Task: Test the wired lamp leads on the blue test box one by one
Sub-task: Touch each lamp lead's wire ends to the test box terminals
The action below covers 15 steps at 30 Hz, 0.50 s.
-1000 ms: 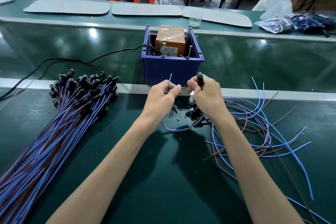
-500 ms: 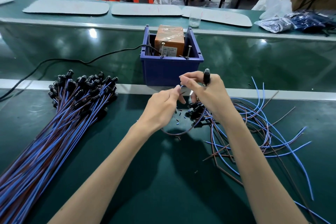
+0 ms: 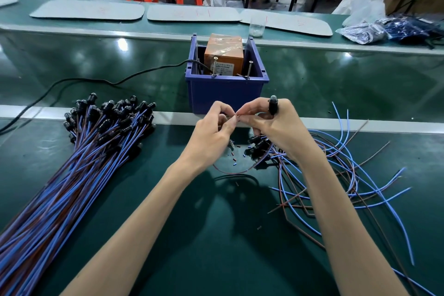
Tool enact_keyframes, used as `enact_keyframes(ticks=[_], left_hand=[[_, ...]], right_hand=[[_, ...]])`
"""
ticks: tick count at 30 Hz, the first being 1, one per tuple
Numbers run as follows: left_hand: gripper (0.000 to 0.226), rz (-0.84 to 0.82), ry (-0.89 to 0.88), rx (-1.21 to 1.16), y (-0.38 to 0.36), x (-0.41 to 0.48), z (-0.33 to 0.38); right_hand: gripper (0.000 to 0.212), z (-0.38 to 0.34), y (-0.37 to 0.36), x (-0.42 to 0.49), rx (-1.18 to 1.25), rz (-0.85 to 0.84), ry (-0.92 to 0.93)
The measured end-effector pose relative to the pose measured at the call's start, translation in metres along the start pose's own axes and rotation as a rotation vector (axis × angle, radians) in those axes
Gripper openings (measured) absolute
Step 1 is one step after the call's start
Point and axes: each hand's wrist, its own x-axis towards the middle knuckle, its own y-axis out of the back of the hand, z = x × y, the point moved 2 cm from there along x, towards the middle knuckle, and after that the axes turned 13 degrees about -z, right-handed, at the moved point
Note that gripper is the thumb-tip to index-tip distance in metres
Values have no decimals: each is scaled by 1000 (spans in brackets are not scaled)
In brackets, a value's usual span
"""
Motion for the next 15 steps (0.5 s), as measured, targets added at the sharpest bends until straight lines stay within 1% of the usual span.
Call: enact_keyframes(ticks=[4,7,9,12,15], left_hand=[[20,-25,8,86,2,1,-2],[20,7,2,111,4,0,-2],[21,15,2,109,6,0,-2],[24,-24,8,128,8,0,0],[23,-55,20,175,9,0,0]], right_hand=[[18,0,1,0,-92,66,-5],[12,1,-3,0,-213,43,-12],[13,2,-3,1,-257,29,-13],[14,1,-3,2,-288,32,8],[10,2,-7,3,-344,45,12]])
